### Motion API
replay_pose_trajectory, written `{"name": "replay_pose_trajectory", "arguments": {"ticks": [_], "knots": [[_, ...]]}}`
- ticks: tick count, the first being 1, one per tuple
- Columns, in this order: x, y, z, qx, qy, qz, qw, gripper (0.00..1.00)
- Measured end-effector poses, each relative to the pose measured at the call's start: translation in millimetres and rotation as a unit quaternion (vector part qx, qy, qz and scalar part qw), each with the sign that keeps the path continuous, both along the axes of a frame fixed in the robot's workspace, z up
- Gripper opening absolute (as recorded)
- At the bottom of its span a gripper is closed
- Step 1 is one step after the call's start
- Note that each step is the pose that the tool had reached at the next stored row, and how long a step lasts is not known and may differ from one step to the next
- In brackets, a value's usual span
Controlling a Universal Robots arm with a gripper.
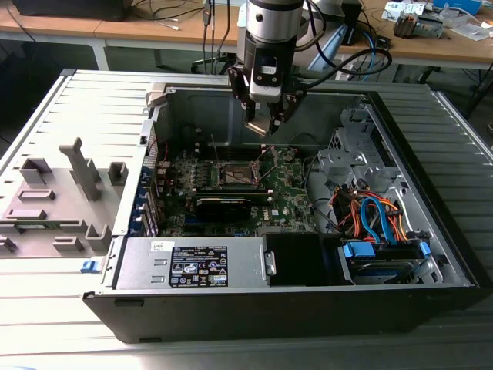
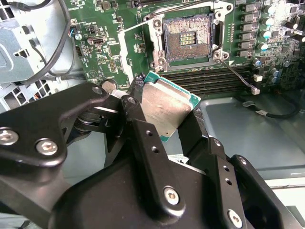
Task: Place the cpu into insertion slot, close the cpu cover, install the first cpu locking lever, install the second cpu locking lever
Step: 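Place the cpu into insertion slot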
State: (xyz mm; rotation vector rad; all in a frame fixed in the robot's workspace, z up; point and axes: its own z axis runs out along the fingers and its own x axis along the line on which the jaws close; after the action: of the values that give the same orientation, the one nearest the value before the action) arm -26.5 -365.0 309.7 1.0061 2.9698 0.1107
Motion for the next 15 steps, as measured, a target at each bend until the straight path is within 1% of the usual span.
{"name": "replay_pose_trajectory", "arguments": {"ticks": [15], "knots": [[0.0,0.0,-0.5,0.0,0.0,-0.005,0.99999,0.55]]}}
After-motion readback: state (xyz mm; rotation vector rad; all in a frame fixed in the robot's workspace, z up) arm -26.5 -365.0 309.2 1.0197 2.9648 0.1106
